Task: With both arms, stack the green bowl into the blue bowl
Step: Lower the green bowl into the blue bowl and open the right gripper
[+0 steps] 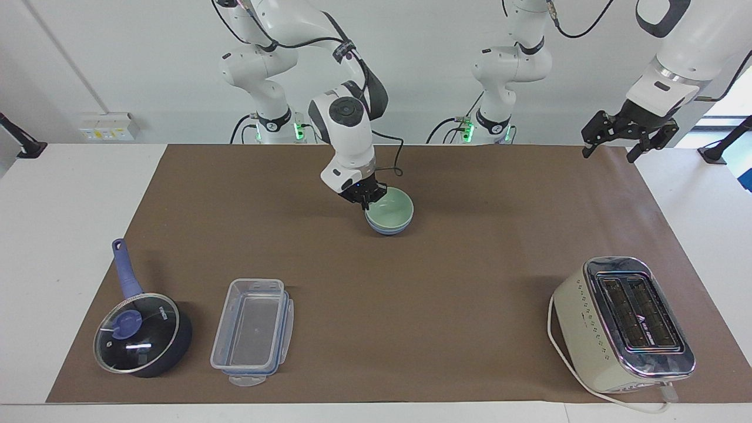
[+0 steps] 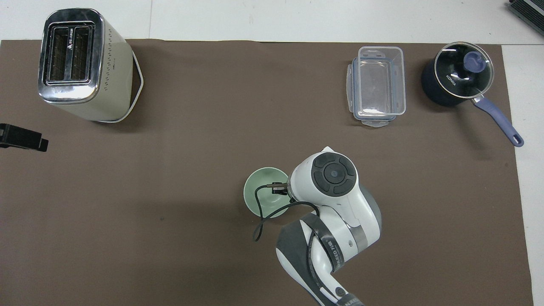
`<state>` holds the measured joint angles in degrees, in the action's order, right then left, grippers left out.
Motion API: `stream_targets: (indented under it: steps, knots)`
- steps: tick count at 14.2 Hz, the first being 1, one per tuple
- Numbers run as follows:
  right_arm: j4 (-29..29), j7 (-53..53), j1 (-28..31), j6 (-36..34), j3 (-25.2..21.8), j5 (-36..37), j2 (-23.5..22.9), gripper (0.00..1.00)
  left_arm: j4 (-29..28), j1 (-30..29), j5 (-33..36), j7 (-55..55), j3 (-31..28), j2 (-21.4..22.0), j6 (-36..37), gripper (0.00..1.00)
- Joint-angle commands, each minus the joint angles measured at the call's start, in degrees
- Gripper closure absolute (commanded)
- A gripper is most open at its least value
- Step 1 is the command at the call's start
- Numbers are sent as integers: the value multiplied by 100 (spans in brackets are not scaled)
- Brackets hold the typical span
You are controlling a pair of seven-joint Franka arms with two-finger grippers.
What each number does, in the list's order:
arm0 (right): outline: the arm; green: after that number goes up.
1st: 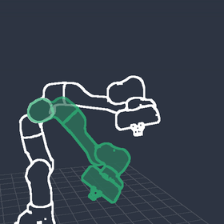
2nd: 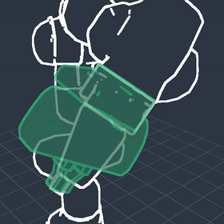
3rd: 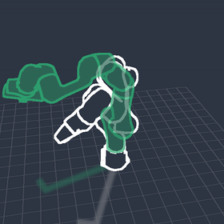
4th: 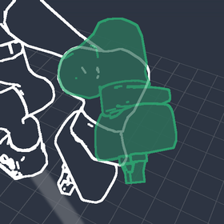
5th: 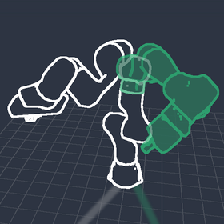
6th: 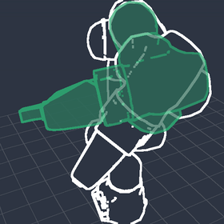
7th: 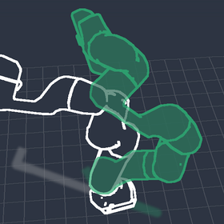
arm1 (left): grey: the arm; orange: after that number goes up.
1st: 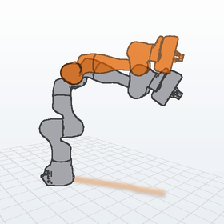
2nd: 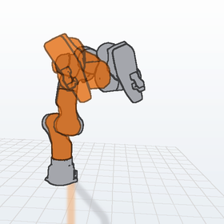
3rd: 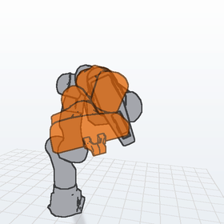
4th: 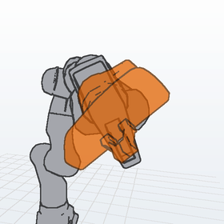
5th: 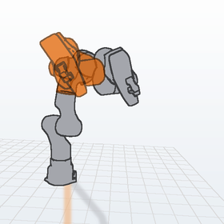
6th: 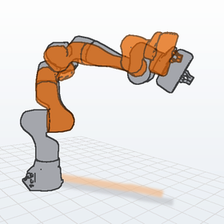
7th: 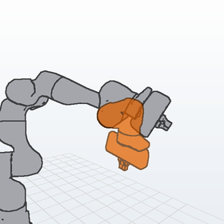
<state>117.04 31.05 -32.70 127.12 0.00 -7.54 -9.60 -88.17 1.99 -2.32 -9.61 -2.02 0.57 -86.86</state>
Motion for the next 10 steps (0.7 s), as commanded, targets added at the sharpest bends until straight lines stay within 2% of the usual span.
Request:
stream_targets:
  steps: [1,3,4,5,7,10]
  knots:
    - [-6,-134,18,120,9,-124,-16,64,-104,-32,127,64,35,110,38,0]
    - [-41,-116,18,111,9,-124,2,45,-104,-32,127,64,35,110,38,0]
    - [-111,-151,18,85,9,-124,37,30,-104,-32,127,64,44,110,38,0]
    - [-199,-178,53,15,9,-124,72,0,-104,-32,127,64,35,110,38,0]
    - [-243,-169,114,-3,-44,-116,247,0,-104,-32,127,64,35,110,38,0]
    - [-374,-187,561,-195,-70,-2,546,0,-104,-32,127,64,35,110,38,0]
